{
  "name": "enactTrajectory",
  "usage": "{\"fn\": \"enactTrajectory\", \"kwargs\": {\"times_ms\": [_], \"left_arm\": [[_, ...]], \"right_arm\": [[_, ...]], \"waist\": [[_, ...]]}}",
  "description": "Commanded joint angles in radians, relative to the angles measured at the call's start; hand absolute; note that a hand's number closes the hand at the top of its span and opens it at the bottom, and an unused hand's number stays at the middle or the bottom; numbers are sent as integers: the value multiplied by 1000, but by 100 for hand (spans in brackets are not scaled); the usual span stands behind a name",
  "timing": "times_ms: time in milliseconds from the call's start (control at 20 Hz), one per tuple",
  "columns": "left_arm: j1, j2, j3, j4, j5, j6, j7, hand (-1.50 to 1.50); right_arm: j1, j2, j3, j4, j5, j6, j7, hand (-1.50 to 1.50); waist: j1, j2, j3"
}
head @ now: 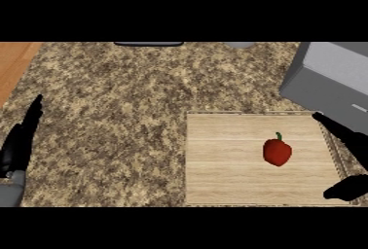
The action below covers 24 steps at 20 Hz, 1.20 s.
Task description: Pick the bell pepper from the tray and place it in the cardboard box
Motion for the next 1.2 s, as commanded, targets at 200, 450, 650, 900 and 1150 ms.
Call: {"fn": "enactTrajectory", "kwargs": {"times_ms": [200, 450, 650, 900, 1150], "left_arm": [[-10, 14, 45, -32, -3, -41, 40, 0], [4, -30, 55, -8, -44, -49, 14, 0], [31, -83, 50, -53, -101, -7, 8, 0], [-10, -59, 114, 24, -72, -108, -18, 0], [-23, -110, 120, 44, -125, -54, -43, 0]], "right_arm": [[-164, 87, 64, 15, 29, 220, 240, -150], [-222, 181, 49, 118, 153, 241, 245, -150], [-258, 263, 29, 176, 218, 245, 203, -150], [-206, 313, 10, 122, 272, 272, 224, -150], [-198, 358, -16, 84, 282, 305, 187, -150]], "waist": [[-10, -2, 2], [-12, -2, 2], [-11, -2, 2], [-17, -2, 2], [-18, -2, 2]]}}
